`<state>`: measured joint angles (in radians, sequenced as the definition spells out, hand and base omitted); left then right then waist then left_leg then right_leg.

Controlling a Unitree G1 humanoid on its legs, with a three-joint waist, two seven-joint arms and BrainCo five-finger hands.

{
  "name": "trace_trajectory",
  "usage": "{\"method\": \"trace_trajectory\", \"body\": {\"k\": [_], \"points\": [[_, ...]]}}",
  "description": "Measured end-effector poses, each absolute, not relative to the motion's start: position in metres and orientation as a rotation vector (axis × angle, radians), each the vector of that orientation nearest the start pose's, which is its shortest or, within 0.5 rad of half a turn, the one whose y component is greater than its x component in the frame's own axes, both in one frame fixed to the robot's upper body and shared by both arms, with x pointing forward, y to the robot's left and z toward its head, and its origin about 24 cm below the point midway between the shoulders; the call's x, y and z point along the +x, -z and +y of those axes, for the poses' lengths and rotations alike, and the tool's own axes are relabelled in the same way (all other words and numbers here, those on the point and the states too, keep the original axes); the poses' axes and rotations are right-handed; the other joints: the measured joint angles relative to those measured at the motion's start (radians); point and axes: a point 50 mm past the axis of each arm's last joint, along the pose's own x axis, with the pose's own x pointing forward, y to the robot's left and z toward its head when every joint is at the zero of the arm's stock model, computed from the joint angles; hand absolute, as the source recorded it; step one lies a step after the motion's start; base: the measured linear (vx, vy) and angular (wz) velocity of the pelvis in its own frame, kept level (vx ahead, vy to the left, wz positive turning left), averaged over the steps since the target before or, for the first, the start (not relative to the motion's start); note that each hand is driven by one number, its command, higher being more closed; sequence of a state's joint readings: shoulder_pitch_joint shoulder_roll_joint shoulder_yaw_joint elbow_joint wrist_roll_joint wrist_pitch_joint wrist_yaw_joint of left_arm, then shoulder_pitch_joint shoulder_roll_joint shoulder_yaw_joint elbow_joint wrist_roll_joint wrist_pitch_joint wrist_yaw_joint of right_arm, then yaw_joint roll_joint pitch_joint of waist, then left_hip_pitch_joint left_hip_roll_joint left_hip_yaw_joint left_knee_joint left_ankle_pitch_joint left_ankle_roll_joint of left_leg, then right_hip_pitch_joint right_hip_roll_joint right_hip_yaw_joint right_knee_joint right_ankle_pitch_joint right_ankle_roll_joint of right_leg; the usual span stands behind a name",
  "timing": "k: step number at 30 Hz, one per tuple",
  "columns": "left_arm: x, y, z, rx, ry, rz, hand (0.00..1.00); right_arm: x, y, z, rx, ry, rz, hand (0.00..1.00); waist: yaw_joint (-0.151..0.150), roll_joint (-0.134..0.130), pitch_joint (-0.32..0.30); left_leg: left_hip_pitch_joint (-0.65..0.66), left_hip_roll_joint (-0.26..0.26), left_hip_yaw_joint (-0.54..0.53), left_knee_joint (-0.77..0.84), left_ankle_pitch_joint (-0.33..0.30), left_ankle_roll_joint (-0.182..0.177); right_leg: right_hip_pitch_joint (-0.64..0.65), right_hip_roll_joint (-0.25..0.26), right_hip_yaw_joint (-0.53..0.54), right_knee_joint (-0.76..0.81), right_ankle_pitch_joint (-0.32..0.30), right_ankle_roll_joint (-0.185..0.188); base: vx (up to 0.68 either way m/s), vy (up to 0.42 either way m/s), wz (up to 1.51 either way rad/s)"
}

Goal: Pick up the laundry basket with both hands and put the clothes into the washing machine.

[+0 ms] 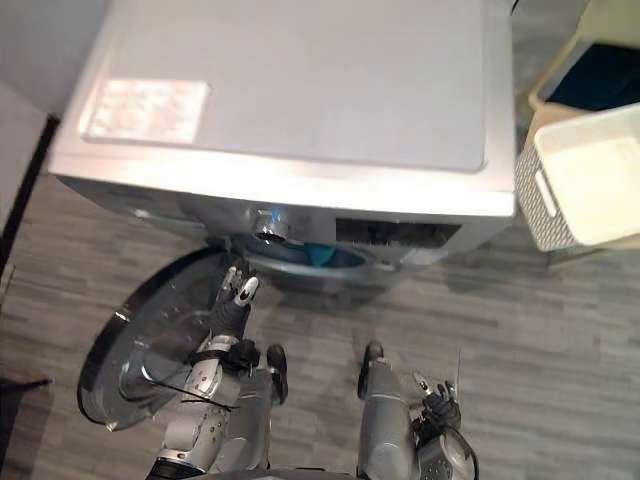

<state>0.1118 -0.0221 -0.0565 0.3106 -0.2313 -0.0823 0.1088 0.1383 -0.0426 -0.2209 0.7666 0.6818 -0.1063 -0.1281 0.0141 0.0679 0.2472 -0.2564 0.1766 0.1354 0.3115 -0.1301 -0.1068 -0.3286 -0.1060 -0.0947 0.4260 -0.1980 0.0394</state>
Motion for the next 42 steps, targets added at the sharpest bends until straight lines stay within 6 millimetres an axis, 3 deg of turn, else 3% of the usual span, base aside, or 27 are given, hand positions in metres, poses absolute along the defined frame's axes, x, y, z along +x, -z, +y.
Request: {"method": "trace_trajectory", "body": {"k": [2, 6, 10, 12, 19, 27, 36, 38, 39, 42], "points": [[0.19, 0.083, 0.159, -0.144, -0.206, 0.531, 0.0, 0.114, 0.137, -0.219, 0.601, 0.738, 0.749, 0.0, 0.0, 0.006, -0.056, 0.061, 0.007, 0.005, -0.059, 0.013, -0.002, 0.077, 0.004, -0.015, -0.083, 0.02, 0.007, 0.15, 0.063, 0.05], [0.145, 0.129, 0.183, -0.071, -0.328, 0.817, 0.0, 0.103, 0.144, -0.216, 0.615, 0.773, 0.807, 0.0, 0.001, 0.004, -0.118, 0.138, 0.018, 0.022, -0.114, 0.023, -0.015, 0.176, 0.021, -0.017, -0.193, 0.059, 0.011, 0.12, 0.028, -0.05], [0.101, 0.155, 0.194, -0.081, -0.437, 1.045, 0.0, 0.095, 0.151, -0.214, 0.618, 0.801, 0.863, 0.0, 0.002, 0.002, -0.165, 0.215, 0.025, 0.056, -0.17, 0.029, -0.02, 0.26, 0.035, -0.01, -0.288, 0.098, 0.013, 0.06, 0.026, -0.12], [0.092, 0.158, 0.195, -0.07, -0.442, 1.087, 0.0, 0.092, 0.154, -0.212, 0.628, 0.811, 0.888, 0.0, 0.001, -0.007, -0.181, 0.245, 0.025, 0.066, -0.199, 0.046, -0.025, 0.286, 0.04, -0.005, -0.315, 0.11, 0.012, 0.01, -0.003, -0.11], [0.102, 0.16, 0.182, -0.038, -0.354, 1.101, 0.0, 0.077, 0.162, -0.211, 0.631, 0.831, 0.977, 0.0, 0.0, -0.026, -0.207, 0.324, 0.014, 0.084, -0.314, 0.105, -0.024, 0.335, 0.058, 0.016, -0.406, 0.174, 0.002, -0.07, -0.009, -0.09], [0.117, 0.16, 0.168, 0.033, -0.225, 1.096, 0.0, 0.067, 0.166, -0.21, 0.596, 0.823, 1.039, 0.0, -0.004, -0.049, -0.199, 0.353, -0.023, 0.082, -0.336, 0.1, -0.022, 0.343, 0.043, 0.058, -0.429, 0.202, 0.02, -0.08, 0.015, -0.11], [0.111, 0.159, 0.2, 0.088, -0.269, 1.114, 0.0, 0.06, 0.169, -0.198, 0.559, 0.744, 1.078, 0.0, -0.002, -0.11, -0.173, 0.332, -0.042, 0.14, -0.303, 0.067, 0.001, 0.268, 0.034, 0.136, -0.391, 0.204, 0.038, 0.0, 0.036, -0.27], [0.105, 0.161, 0.202, 0.071, -0.298, 1.126, 0.0, 0.059, 0.169, -0.198, 0.558, 0.749, 1.081, 0.0, -0.001, -0.107, -0.167, 0.326, -0.032, 0.159, -0.266, 0.052, 0.008, 0.262, 0.025, 0.108, -0.382, 0.187, 0.019, 0.06, 0.026, -0.26], [0.1, 0.161, 0.206, 0.056, -0.326, 1.136, 0.0, 0.058, 0.169, -0.2, 0.554, 0.754, 1.081, 0.0, -0.001, -0.106, -0.167, 0.328, -0.021, 0.175, -0.246, 0.036, 0.009, 0.254, -0.002, 0.031, -0.352, 0.179, 0.013, 0.08, 0.034, -0.28], [0.095, 0.162, 0.208, 0.027, -0.362, 1.145, 0.0, 0.054, 0.168, -0.203, 0.552, 0.76, 1.076, 0.0, 0.002, -0.096, -0.168, 0.32, -0.008, 0.166, -0.194, 0.001, 0.004, 0.255, 0.0, -0.01, -0.301, 0.175, 0.017, 0.1, 0.027, -0.06]]}}
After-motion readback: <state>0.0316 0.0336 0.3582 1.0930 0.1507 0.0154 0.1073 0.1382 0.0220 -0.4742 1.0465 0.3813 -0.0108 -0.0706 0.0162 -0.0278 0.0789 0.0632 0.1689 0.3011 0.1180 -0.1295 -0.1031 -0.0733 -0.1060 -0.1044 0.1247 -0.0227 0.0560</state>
